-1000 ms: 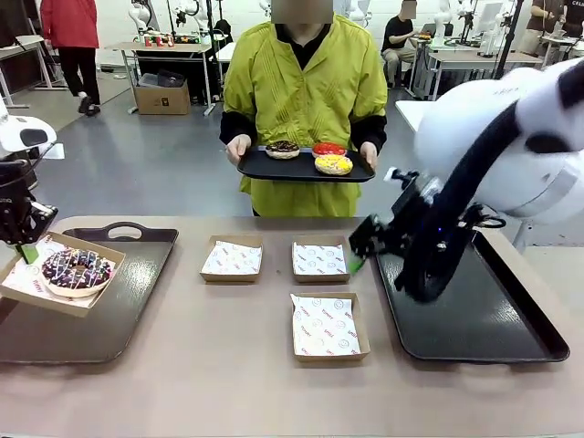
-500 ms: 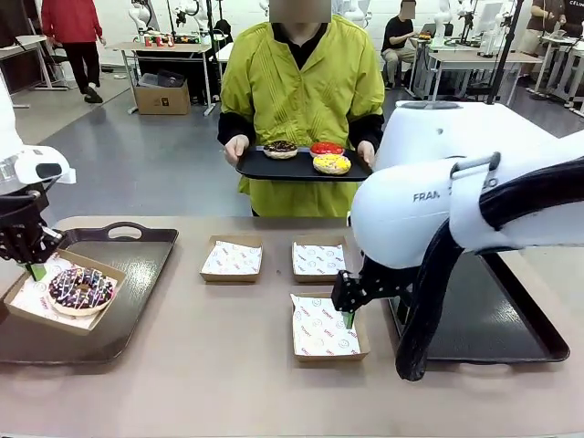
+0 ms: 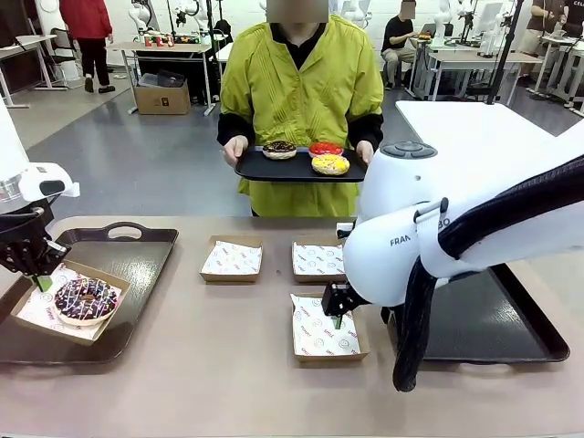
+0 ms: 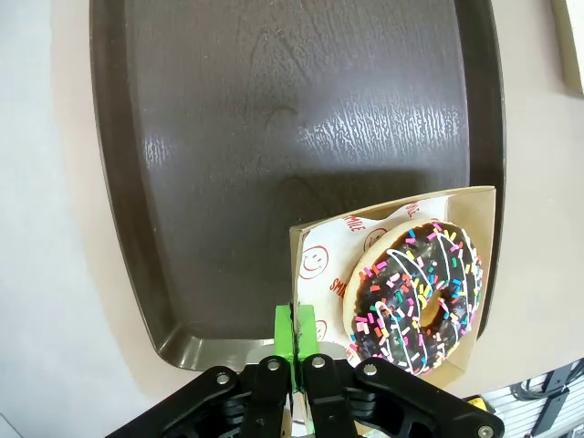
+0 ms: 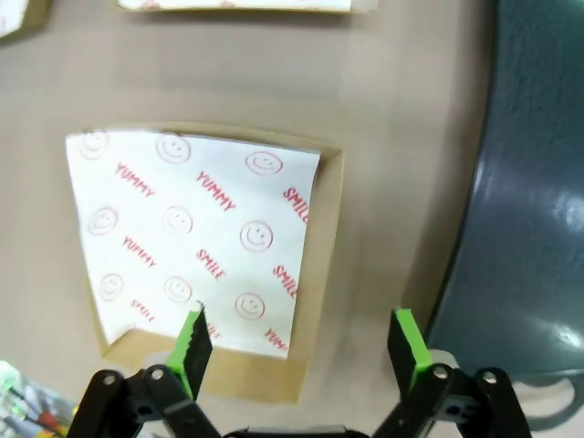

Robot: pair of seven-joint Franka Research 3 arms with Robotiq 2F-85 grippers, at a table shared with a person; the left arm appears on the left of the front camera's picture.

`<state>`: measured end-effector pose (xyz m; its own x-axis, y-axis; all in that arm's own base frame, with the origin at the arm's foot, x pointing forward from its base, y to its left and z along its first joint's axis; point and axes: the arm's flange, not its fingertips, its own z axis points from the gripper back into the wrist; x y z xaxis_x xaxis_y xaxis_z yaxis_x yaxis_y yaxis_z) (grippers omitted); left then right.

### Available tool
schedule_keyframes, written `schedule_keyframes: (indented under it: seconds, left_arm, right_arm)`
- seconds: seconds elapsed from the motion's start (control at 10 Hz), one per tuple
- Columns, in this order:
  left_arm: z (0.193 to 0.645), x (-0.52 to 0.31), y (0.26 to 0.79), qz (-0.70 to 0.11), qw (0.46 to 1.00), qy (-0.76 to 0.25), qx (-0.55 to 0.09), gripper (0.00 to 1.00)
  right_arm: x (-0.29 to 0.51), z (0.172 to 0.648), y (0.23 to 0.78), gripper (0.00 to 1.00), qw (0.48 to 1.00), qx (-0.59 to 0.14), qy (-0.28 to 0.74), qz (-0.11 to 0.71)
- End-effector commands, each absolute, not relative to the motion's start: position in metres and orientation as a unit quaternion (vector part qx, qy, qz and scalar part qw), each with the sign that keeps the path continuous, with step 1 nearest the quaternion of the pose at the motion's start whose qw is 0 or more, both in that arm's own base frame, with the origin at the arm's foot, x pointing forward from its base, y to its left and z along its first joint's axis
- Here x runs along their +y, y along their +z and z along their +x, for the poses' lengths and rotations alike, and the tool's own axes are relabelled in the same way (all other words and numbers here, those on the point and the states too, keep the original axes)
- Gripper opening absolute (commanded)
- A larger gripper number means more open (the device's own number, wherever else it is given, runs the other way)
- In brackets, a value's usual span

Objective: Individually package the donuts and arrange them on the tray.
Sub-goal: Place the picked Paper togo box on the Handle tray while simultaneously picking up another Paper togo box from the table with the other hand.

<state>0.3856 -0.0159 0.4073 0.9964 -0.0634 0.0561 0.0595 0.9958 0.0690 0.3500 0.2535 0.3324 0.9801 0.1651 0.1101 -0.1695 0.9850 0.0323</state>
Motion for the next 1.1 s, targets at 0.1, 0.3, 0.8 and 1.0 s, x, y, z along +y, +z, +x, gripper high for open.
schedule_keyframes:
  seconds: [0.1, 0.3, 0.8, 1.0]
  left_arm:
    - [0.383, -0.013, 0.402, 0.021, 0.998, -0.045, -0.039, 0.01]
    - [0.384, -0.015, 0.398, 0.017, 0.998, -0.042, -0.044, 0.01]
    - [0.389, -0.024, 0.375, 0.036, 0.997, -0.007, -0.061, 0.01]
    - [0.391, -0.028, 0.365, 0.048, 0.997, -0.004, -0.055, 0.01]
  right_arm:
    - [0.255, 0.353, 0.313, 1.0, 0.996, -0.071, 0.06, 0.008]
    - [0.254, 0.354, 0.307, 1.0, 0.996, -0.068, 0.058, 0.014]
    - [0.25, 0.356, 0.306, 0.98, 0.996, -0.072, 0.05, 0.031]
    - [0.25, 0.356, 0.307, 0.95, 0.995, -0.073, 0.05, 0.036]
